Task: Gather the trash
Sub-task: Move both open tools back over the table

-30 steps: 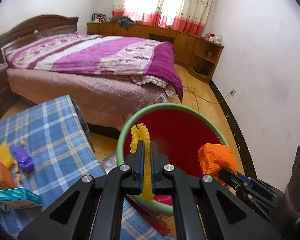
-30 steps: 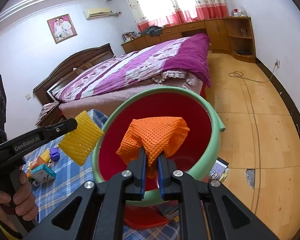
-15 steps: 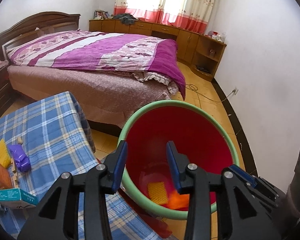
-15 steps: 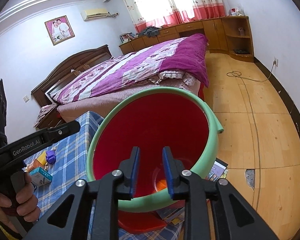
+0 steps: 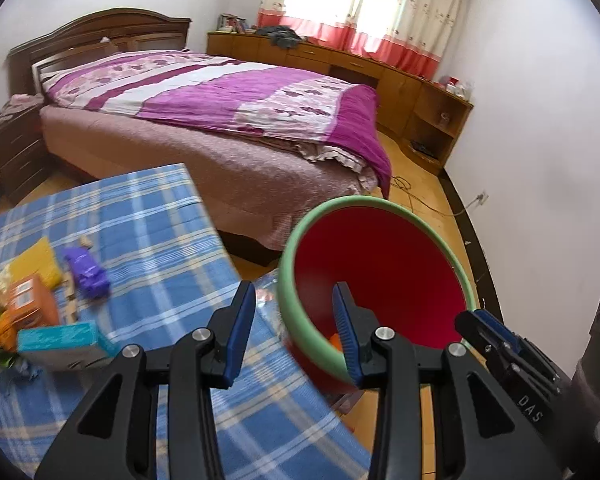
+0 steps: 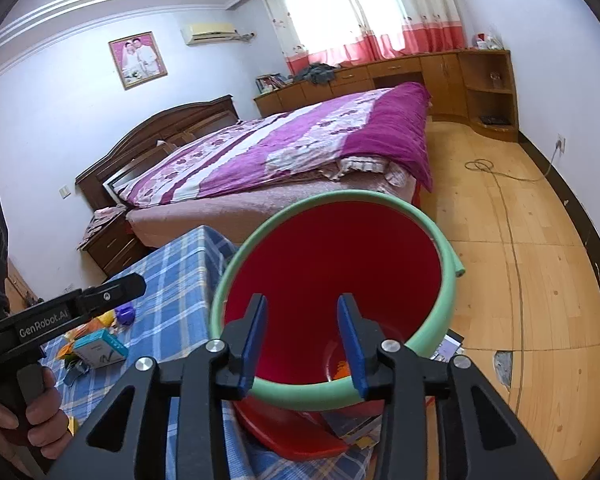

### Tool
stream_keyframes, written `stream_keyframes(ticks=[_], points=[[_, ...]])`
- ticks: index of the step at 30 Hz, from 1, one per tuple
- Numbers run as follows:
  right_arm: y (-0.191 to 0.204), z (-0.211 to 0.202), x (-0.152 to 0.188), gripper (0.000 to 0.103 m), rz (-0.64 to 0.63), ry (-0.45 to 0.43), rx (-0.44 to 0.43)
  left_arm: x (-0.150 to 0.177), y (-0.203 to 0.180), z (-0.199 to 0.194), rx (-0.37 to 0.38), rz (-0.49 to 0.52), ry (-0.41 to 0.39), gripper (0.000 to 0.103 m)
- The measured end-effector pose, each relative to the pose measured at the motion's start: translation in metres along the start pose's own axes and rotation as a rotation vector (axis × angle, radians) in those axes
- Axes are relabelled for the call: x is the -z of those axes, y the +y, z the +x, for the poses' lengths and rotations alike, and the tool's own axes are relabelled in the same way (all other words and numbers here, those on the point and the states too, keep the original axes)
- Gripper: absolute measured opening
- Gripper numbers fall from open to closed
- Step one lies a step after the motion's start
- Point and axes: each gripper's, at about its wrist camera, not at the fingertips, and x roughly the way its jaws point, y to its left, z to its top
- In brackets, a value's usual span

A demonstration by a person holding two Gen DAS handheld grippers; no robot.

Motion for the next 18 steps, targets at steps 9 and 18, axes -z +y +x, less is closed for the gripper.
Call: stream_keyframes(ticks=[9,18], points=[[0.031,-0.015,0.007,0.044,-0.049,0.0,-0.047,0.016,0.037,-0.042,-0.07,-0.069,-0.026,0.04],[0.061,-0.023,0.023,0.047,-0.089,0.027,-0.087,0.042,0.072,-0.079,-0.146,-0.138,-0.036,0.04]])
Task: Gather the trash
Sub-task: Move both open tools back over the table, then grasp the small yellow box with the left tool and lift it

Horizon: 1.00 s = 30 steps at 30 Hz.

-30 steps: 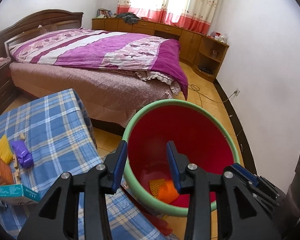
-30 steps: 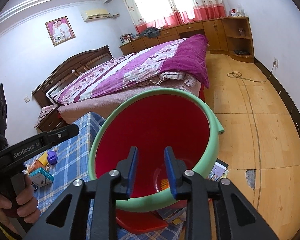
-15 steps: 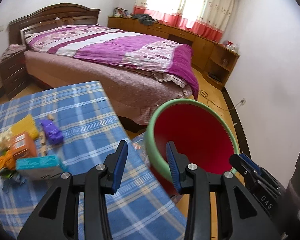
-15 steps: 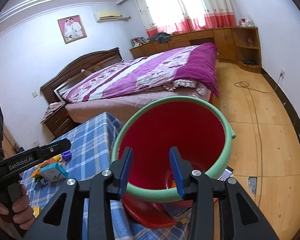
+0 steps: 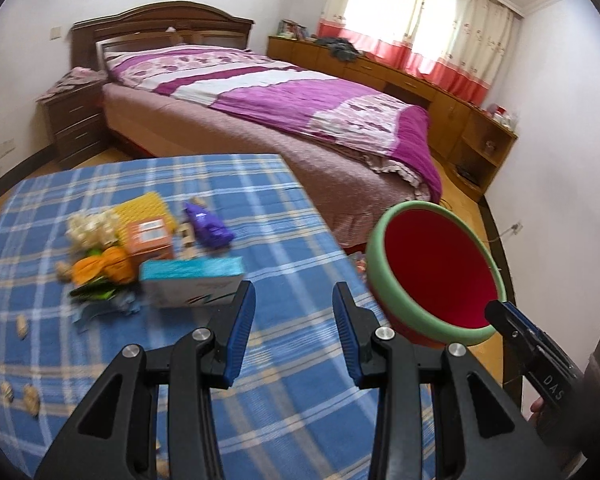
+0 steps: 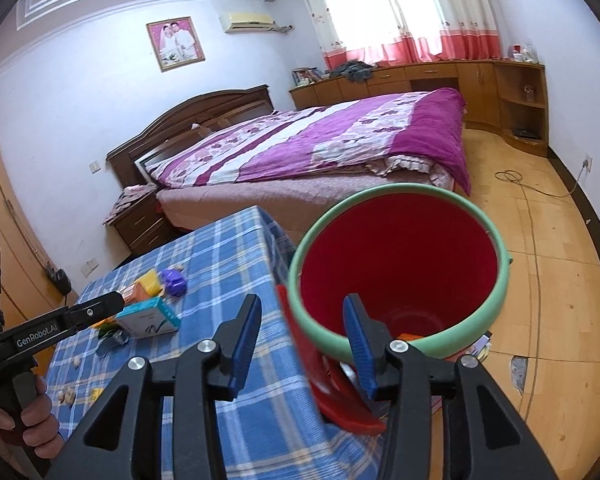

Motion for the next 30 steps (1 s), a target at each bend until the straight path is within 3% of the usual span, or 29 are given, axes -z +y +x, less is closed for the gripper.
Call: stream_keyframes(ticks=[16,30], points=[[0.042,0.002,0.026,0.049,-0.05,0.068,-0.056,0.042,0.073,-0.031,-0.144,-0.111,0.025,0.04],[0.052,0.011,0.04,0.049,-0.067,0.125,-0.08,0.077,0.1,-0.008,-0.245,-0.164,0.149,0.04]])
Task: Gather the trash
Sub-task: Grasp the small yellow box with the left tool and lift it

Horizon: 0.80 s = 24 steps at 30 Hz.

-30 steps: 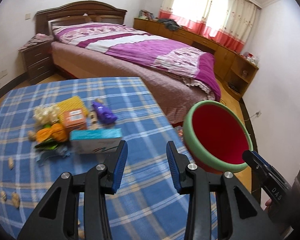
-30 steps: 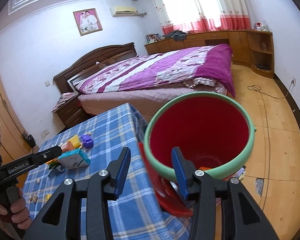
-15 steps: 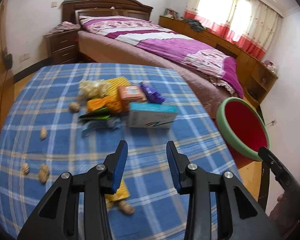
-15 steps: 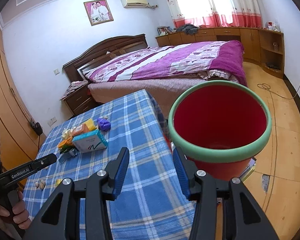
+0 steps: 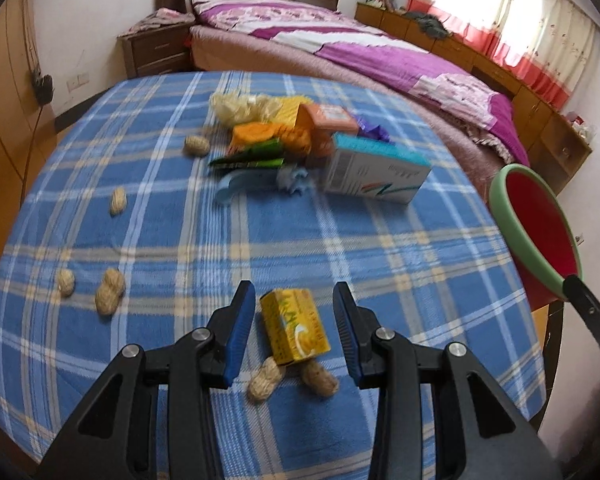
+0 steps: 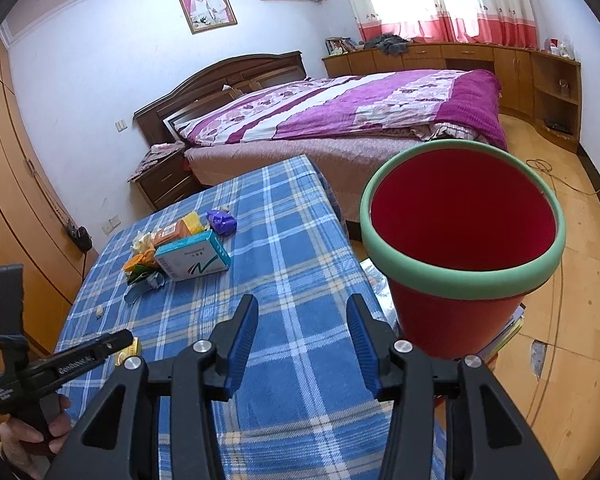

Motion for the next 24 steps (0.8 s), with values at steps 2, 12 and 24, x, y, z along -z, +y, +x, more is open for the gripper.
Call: stream_keyframes(ticks=[2,12,24], points=[[0.001,0.001,0.002,0.049,-0.001,0.006,0.0,0.003,0.0,0.005,-0.013,0.0,0.014,0.04],[0.004,0.004,0.003,0.049,0.001,0.021,-0.005,0.012,-0.006,0.014,-0.041,0.031,0.023,0.04],[0.007,0.01,0.003,0.049,-0.002,0.037,-0.009,0.01,0.0,0.01,0.023,0.019,0.0,0.016]])
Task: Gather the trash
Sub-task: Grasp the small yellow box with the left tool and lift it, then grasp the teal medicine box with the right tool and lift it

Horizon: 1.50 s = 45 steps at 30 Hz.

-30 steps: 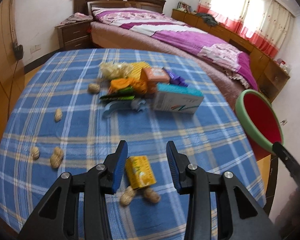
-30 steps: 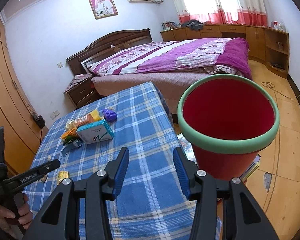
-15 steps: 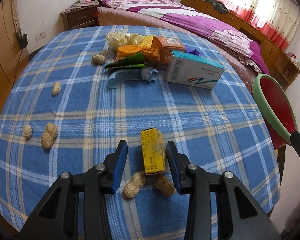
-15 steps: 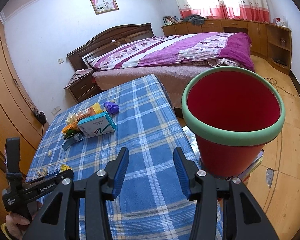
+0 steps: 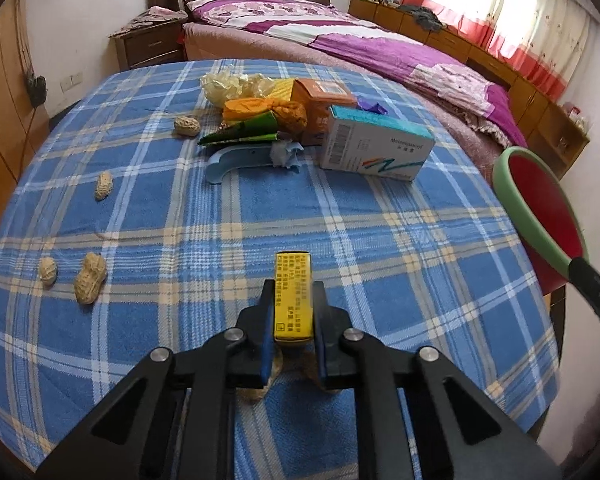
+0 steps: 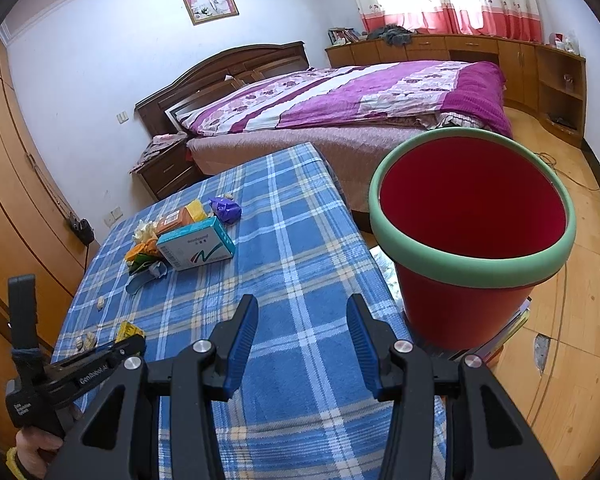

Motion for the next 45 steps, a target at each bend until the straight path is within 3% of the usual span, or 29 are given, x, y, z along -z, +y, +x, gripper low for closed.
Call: stream_keyframes(ticks=[9,20,26,28,32,45], points=[[0.013,0.014,-0.006,0.05,-0.046,0.025,-0.011,-0.018,0.023,-0.018,0.017,-0.059,-0.085,0.016],[0.053,0.06,-0.022,0.066,-0.135,0.093,-0.086,-0.041,0.051,-0.024,-0.031,-0.101,-0.147,0.016],[0.076,0.091,-0.036,0.081,-0.186,0.133,-0.124,-0.045,0.063,-0.019,-0.031,-0.125,-0.144,0.016],[0.083,0.101,-0.04,0.093,-0.183,0.136,-0.126,-0.046,0.067,-0.017,-0.03,-0.136,-0.143,0.016],[0.1,0.119,-0.041,0.103,-0.183,0.142,-0.121,-0.046,0.074,-0.015,-0.035,-0.154,-0.145,0.016],[0.135,0.16,-0.043,0.103,-0.164,0.134,-0.022,-0.045,0.095,-0.013,-0.026,-0.193,-0.151,0.016]])
